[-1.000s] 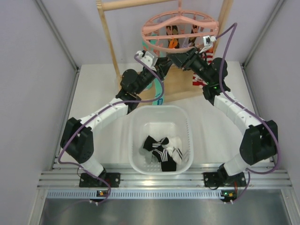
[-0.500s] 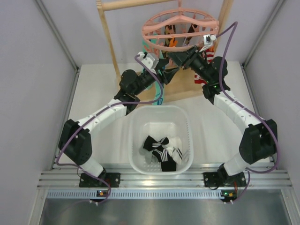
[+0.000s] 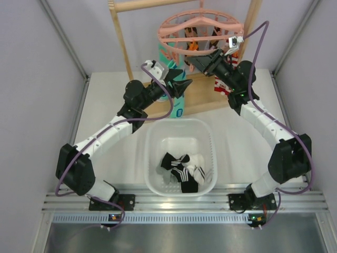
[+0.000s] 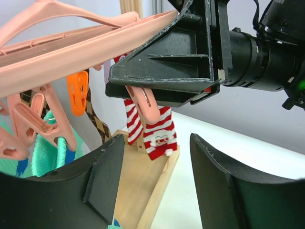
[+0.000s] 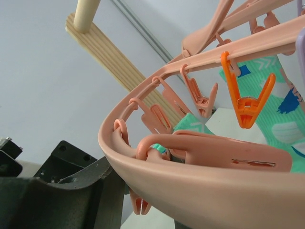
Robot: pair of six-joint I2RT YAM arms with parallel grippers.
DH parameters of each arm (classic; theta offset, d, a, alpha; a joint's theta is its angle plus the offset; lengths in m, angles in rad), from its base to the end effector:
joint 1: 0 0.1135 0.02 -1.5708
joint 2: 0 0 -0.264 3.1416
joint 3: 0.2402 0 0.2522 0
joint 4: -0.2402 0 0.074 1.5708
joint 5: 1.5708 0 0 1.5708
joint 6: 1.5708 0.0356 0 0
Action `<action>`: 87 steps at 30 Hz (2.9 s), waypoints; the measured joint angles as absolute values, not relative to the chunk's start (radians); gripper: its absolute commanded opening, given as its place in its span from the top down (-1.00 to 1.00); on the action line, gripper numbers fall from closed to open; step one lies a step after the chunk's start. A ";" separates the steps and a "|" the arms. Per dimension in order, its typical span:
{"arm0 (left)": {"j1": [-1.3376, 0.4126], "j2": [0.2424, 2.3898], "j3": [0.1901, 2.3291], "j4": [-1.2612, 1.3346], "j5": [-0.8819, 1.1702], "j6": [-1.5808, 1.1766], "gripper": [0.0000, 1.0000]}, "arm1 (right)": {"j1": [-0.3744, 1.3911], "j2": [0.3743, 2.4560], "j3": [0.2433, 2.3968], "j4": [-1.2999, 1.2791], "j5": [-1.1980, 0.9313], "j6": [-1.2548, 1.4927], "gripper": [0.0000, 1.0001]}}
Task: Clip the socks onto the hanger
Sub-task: Open the clamp at the hanger.
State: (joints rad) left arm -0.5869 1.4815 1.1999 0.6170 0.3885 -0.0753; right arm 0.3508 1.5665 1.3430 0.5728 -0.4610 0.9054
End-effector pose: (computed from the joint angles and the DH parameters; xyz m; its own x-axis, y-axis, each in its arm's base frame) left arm 0.2835 -0.2047 0.4012 0.2123 -0.2248 -0.9510 0.8287 0.5572 0.0533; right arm 0.3425 0.1422 0.4179 -0.3525 0.6213 -0.6999 -0.6852 0.3381 0.6452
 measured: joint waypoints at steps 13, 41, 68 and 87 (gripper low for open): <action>-0.599 1.569 1.324 0.601 0.368 -0.081 -0.20 | 0.354 1.567 1.341 0.614 -0.499 0.922 1.00; -0.615 1.636 1.373 0.596 0.299 -0.015 1.00 | 0.366 1.562 1.275 0.658 -0.489 0.770 -0.99; -0.613 1.646 1.357 0.665 0.341 -0.025 1.00 | 0.380 1.331 1.060 0.591 -0.347 0.590 -0.62; -0.606 1.660 1.290 0.765 0.352 -0.009 1.00 | 0.402 1.415 1.116 0.667 -0.229 0.704 -0.21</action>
State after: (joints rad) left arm -0.6056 1.6600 1.2896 0.7647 0.3519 -0.0093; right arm 0.4023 1.4151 1.1160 0.6670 -0.2291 0.7040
